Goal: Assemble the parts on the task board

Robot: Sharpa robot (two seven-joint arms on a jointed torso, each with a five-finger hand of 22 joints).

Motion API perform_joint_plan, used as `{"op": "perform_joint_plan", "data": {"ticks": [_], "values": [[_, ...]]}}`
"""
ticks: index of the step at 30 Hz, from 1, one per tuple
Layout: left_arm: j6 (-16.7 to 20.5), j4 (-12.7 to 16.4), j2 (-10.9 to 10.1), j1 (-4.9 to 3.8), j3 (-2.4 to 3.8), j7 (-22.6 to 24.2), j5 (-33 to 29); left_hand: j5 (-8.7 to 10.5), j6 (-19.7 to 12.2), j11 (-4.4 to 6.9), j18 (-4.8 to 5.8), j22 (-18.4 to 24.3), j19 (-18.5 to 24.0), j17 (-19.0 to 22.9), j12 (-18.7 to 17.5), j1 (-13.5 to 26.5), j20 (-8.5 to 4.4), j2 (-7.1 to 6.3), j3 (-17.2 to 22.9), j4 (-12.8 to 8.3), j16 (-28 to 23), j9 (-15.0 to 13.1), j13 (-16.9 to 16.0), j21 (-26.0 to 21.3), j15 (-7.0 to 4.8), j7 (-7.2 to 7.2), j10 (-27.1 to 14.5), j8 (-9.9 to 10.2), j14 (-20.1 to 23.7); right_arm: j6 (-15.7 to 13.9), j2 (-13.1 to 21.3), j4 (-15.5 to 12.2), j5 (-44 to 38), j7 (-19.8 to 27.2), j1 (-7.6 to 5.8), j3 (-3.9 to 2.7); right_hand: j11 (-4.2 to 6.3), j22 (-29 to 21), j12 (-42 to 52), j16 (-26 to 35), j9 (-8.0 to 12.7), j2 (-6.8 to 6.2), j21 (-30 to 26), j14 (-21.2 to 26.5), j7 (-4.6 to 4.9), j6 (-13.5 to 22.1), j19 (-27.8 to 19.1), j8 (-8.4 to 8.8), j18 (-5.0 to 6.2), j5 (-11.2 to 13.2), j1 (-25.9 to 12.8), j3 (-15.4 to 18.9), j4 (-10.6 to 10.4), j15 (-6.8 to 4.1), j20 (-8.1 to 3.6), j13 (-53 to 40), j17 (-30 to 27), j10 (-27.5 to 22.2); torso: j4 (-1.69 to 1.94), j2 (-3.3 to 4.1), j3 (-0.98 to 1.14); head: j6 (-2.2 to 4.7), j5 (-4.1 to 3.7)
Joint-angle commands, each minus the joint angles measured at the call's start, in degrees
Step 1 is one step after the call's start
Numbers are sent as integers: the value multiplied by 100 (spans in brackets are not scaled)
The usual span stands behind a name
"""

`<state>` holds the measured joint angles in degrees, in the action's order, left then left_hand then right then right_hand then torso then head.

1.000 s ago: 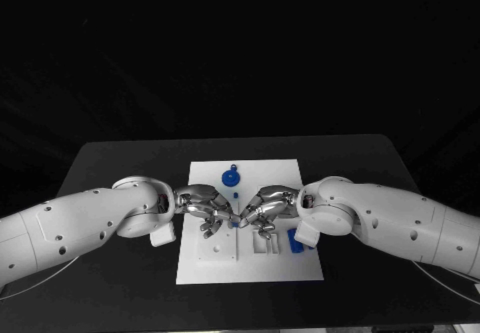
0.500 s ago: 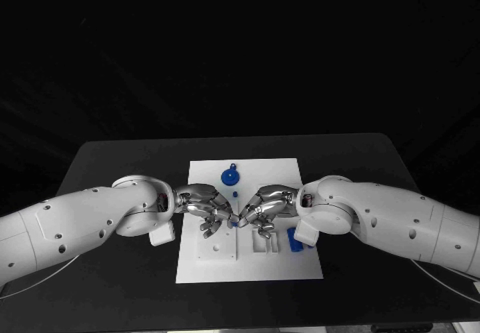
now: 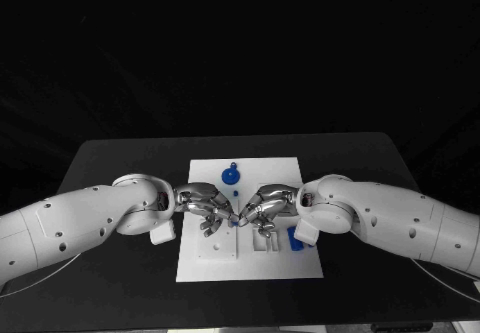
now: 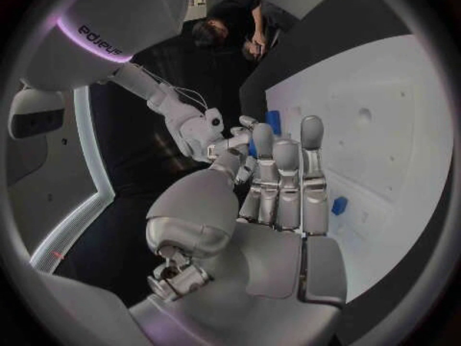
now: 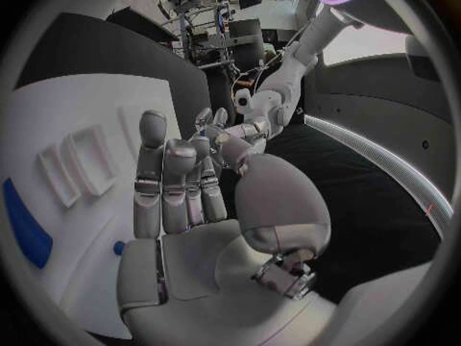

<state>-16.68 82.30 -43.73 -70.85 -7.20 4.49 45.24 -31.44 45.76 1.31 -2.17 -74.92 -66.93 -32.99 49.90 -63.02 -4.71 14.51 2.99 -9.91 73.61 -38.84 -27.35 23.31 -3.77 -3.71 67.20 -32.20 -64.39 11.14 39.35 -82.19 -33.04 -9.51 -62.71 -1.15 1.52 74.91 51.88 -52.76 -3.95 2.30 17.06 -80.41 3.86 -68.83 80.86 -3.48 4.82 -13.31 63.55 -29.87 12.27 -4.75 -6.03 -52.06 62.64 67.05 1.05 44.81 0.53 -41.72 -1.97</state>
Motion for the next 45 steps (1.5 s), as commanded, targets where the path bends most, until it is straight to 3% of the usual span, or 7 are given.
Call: {"op": "perform_joint_plan", "data": {"ticks": [1, 14, 21, 24, 31, 38, 45], "values": [[-42, 38, 35, -1, 2, 178, -180, 28, 275, 5, 16, -120, 25, -8, -78, -7, -33, 93, 240, -326, -13, 90, 12, 42, -33, 123, 91, 125, -44, -10, -25, -17, 35, 78, -1, -7, -11, 141, -29, 24, -6, 64, -32, 52, 1, -23, -38, -16, -104, -27, -15, -15, -36, 9, 15, 16, -8, -51, 2, 0, 1, 0, 2], [289, 58, 19, -2, 1, 95, -301, -153, 599, 83, 26, -120, -69, -81, -327, 91, -105, 52, 220, -601, -14, 110, 31, 161, -104, 199, 446, 210, -214, -375, -7, 9, 108, 102, -1, -6, -35, 78, -116, 166, 2, -25, -294, 140, 16, 111, -94, -15, -60, -77, -152, 227, -200, 40, 47, 99, -100, -156, -5, -1, 12, 5, 8], [681, 58, -18, -2, 1, -48, -307, -248, 697, 116, 37, -115, -121, -117, -458, 127, -146, -27, 318, -618, -72, 111, 9, 230, -139, 227, 606, 239, -335, -689, 49, 53, 169, 251, -3, -6, -160, -184, -226, 637, 17, -200, -638, 392, 144, 576, -162, -13, -21, -562, -323, 1835, -608, 152, 168, 290, -475, -326, -9, -3, 17, 20, 16], [842, 57, -44, -2, 2, -112, -308, -259, 719, 122, 38, -114, -126, -132, -487, 131, -151, -47, 340, -618, -88, 105, -7, 243, -143, 233, 640, 242, -360, -904, 91, 81, 207, 421, -4, -6, -202, -315, -170, 618, 15, -69, -809, 424, 190, 783, -86, -12, 13, -652, -135, 2918, -800, 193, 212, 419, -565, -368, -7, -2, 18, 25, 16], [1157, 43, -106, -3, 3, -254, -308, -292, 751, 137, 39, -114, -152, -161, -533, 140, -164, -87, 401, -619, -115, 91, -41, 272, -155, 244, 700, 244, -416, -1291, 254, 58, 361, 771, -39, -10, -240, -303, -75, 552, 15, 131, -948, 454, 218, 873, -17, -18, 25, -801, -91, 4012, -953, 202, 231, 579, -673, -408, -12, -8, 15, 48, 45], [1451, 55, -161, -29, 6, -482, -142, -312, 798, 150, 45, -114, -168, -186, -577, 137, -178, -135, 451, -620, -139, 99, -66, 302, -167, 255, 753, 265, -465, -1649, 434, -35, 458, 1065, -135, -61, -229, -286, -61, 544, 14, 175, -971, 453, 211, 846, -2, -15, 25, -950, -99, 4072, -950, 200, 226, 602, -690, -400, -15, -19, 27, 87, 67], [1842, 16, -147, -207, 5, -964, 825, -359, 973, 176, 37, -110, -215, -208, -691, 76, -188, -229, 468, -620, -197, 192, -59, 327, -181, 280, 910, 405, -580, -1988, 579, -59, 479, 1295, -304, -138, -222, -279, -67, 549, 15, 225, -985, 456, 206, 835, 0, -13, 20, -1012, -65, 4049, -914, 197, 223, 620, -702, -400, -20, -71, 62, 72, 92]]}}
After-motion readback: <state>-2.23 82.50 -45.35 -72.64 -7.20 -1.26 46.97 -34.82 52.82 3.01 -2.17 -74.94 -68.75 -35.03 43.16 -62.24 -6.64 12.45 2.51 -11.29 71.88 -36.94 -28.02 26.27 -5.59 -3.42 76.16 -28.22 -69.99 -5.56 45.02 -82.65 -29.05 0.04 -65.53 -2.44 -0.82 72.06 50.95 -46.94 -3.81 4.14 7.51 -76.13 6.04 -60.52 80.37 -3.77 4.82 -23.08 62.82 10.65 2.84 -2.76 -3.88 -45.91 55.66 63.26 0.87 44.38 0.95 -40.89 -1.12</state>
